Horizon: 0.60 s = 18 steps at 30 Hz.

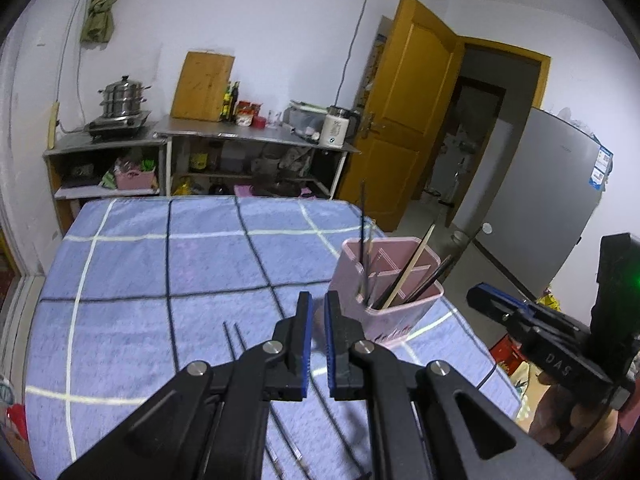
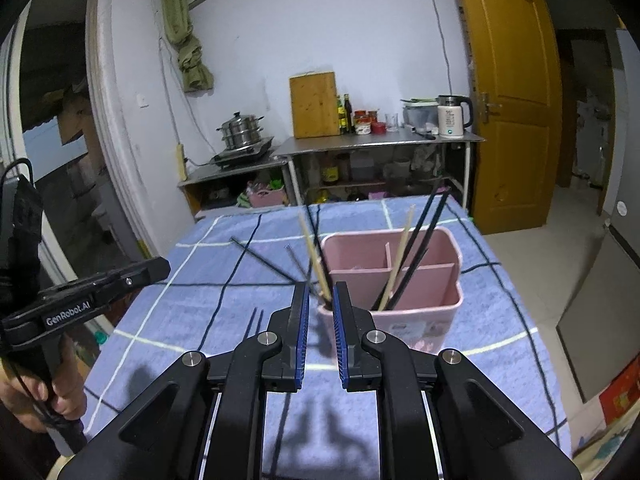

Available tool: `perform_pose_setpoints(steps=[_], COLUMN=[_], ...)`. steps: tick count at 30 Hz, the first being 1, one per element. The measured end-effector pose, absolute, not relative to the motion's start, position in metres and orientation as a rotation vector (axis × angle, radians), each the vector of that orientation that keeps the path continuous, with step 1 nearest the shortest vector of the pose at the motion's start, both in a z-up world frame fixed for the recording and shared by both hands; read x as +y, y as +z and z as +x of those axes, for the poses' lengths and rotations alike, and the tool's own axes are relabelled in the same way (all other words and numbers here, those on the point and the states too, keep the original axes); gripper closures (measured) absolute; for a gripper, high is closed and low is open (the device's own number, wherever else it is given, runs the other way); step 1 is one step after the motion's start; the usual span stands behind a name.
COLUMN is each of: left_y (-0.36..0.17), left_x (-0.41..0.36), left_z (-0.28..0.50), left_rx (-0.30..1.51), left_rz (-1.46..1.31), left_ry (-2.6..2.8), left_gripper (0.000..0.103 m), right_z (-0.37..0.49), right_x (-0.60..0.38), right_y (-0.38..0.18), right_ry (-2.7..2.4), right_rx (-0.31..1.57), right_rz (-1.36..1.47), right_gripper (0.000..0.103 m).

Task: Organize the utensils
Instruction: 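Open the right gripper while the left gripper opens, releasing the chopsticks into the caddy, then move both grippers back over the last black chopsticks on the cloth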

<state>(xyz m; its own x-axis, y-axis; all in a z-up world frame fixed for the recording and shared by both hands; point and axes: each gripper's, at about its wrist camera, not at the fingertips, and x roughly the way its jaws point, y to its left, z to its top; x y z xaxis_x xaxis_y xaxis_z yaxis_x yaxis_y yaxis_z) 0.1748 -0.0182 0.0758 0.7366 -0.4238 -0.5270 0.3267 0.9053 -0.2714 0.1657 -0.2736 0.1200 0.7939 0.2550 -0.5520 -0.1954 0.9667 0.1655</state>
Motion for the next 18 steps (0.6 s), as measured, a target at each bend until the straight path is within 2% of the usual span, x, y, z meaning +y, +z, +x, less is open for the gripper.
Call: perform_pose_setpoints(steps=[7, 11, 18], left_y=[0.043, 0.019, -0.017], left_x=[0.001, 0.011, 0.011], left_z=[0.161, 0.158, 0.172], left_rx=[0.683, 0.732, 0.816], left_rz=[-0.189, -0.199, -0.203], left_ry=[-0.359, -0.329, -0.312], left_gripper=[0.096, 0.089, 0.089], right_z=[0.155, 0.154, 0.159], right_x=[-0.256, -0.243, -0.223], right_y=[0.103, 0.09, 0.06], right_ry=[0.293, 0.327, 0.372], right_rx=[0.643, 0.677, 0.753], right_rz=[0.083, 0.068, 0.053], right_gripper=[0.091, 0.091, 0.091])
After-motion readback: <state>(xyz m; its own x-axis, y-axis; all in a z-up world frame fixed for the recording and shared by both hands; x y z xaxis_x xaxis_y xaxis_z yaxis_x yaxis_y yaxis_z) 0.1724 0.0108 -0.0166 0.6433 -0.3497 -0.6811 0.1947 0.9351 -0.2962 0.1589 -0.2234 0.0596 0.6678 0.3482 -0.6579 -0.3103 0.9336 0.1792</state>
